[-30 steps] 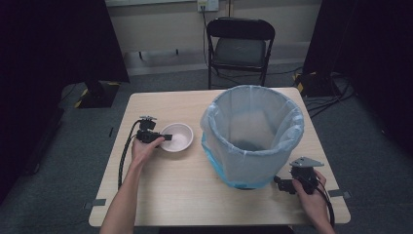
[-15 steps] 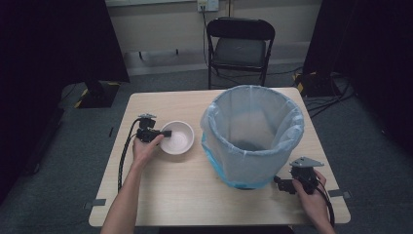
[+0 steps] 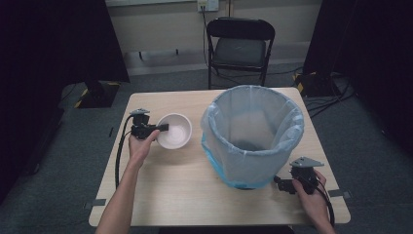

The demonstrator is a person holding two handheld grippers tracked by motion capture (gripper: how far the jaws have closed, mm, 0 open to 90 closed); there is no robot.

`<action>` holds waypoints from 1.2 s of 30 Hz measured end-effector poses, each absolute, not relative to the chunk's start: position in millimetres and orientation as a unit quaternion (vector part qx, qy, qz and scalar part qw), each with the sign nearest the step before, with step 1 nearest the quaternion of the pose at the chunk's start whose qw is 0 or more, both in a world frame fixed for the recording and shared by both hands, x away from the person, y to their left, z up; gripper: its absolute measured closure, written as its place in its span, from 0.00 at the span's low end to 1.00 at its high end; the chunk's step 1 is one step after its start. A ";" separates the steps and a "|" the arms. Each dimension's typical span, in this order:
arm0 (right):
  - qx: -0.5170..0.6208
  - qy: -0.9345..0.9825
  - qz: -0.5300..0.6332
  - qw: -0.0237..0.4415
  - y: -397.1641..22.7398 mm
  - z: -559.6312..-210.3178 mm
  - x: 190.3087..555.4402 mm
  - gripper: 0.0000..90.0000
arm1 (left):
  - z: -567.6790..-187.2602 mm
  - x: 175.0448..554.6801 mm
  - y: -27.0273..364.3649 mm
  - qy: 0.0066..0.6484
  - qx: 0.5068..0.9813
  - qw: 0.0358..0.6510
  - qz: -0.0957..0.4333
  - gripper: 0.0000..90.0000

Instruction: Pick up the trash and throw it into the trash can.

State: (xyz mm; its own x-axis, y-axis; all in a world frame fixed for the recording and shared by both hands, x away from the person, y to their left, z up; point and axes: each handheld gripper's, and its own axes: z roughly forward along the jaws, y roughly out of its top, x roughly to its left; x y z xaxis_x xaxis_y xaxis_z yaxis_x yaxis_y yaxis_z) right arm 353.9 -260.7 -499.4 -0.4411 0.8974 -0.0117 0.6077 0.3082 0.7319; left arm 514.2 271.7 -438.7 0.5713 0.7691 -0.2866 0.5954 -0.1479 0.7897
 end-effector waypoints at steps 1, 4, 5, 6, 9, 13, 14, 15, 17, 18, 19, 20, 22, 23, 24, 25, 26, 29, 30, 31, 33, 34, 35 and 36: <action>0.483 0.780 0.336 0.215 -260.7 -499.4 353.9 0.12 | -435.0 513.9 270.1 0.448 0.753 0.472 0.094 0.96; 0.482 0.780 0.336 0.216 -260.7 -499.4 353.9 0.12 | -423.0 512.1 264.2 0.438 0.747 0.489 0.104 0.96; 0.483 0.780 0.336 0.215 -260.7 -499.4 353.9 0.12 | -419.4 512.2 262.4 0.435 0.750 0.487 0.103 0.96; 0.483 0.780 0.336 0.216 -260.7 -499.4 353.9 0.12 | -415.8 511.9 260.5 0.433 0.752 0.485 0.107 0.96; 0.483 0.780 0.336 0.216 -260.7 -499.4 353.9 0.12 | -405.3 509.9 257.0 0.423 0.749 0.498 0.112 0.96; 0.482 0.780 0.336 0.216 -260.7 -499.4 353.9 0.12 | -393.0 506.4 253.7 0.412 0.741 0.516 0.120 0.96; 0.483 0.780 0.336 0.216 -260.7 -499.4 353.9 0.12 | -389.8 505.8 252.7 0.409 0.740 0.519 0.121 0.96; 0.483 0.780 0.336 0.216 -260.7 -499.4 353.9 0.12 | -386.3 505.1 251.8 0.406 0.740 0.522 0.124 0.96; 0.483 0.780 0.336 0.216 -260.7 -499.4 353.9 0.12 | -378.9 503.3 249.8 0.398 0.738 0.529 0.131 0.96; 0.483 0.780 0.336 0.216 -260.7 -499.4 353.9 0.12 | -375.4 502.4 249.7 0.396 0.736 0.534 0.131 0.96; 0.483 0.780 0.336 0.216 -260.7 -499.4 353.9 0.12 | -372.1 501.9 249.9 0.393 0.736 0.534 0.135 0.96; 0.483 0.780 0.336 0.216 -260.7 -499.4 353.9 0.12 | -369.0 501.0 250.0 0.392 0.734 0.537 0.137 0.96; 0.483 0.780 0.336 0.216 -260.7 -499.4 353.9 0.12 | -362.6 499.0 251.2 0.389 0.732 0.541 0.141 0.96; 0.483 0.780 0.336 0.216 -260.7 -499.4 353.9 0.12 | -358.9 497.3 251.6 0.387 0.731 0.544 0.143 0.96; 0.482 0.780 0.336 0.216 -260.7 -499.4 353.9 0.12 | -354.9 495.0 251.6 0.382 0.730 0.547 0.146 0.96; 0.483 0.780 0.336 0.216 -260.7 -499.4 353.9 0.12 | -351.4 492.7 251.6 0.377 0.727 0.553 0.149 0.96; 0.483 0.780 0.336 0.216 -260.7 -499.4 353.9 0.12 | -348.2 491.0 252.1 0.373 0.726 0.558 0.150 0.96; 0.483 0.780 0.336 0.216 -260.7 -499.4 353.9 0.12 | -340.8 487.8 252.6 0.366 0.724 0.564 0.154 0.96; 0.483 0.780 0.336 0.216 -260.7 -499.4 353.9 0.12 | -337.6 486.4 252.7 0.364 0.723 0.567 0.154 0.96; 0.483 0.780 0.336 0.216 -260.7 -499.4 353.9 0.12 | -335.2 485.6 252.8 0.361 0.721 0.570 0.157 0.96; 0.483 0.780 0.336 0.216 -260.7 -499.4 353.9 0.12 | -329.5 484.0 252.5 0.357 0.719 0.575 0.158 0.96; 0.483 0.780 0.336 0.216 -260.7 -499.4 353.9 0.12 | -326.8 483.1 252.4 0.356 0.715 0.580 0.161 0.96; 0.482 0.780 0.336 0.216 -260.7 -499.4 353.9 0.12 | -323.7 482.4 252.4 0.352 0.716 0.582 0.159 0.96; 0.483 0.780 0.336 0.216 -260.7 -499.4 353.9 0.12 | -320.7 481.2 251.3 0.350 0.715 0.584 0.161 0.96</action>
State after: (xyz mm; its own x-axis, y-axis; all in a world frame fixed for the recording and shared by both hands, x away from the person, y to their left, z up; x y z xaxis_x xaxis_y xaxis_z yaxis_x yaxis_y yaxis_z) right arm 353.9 -260.7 -499.4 -0.4413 0.8973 -0.0119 0.6075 0.3085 0.7320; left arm 481.2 251.3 -320.7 0.7036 0.6880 -0.1779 0.3117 -0.0738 0.9473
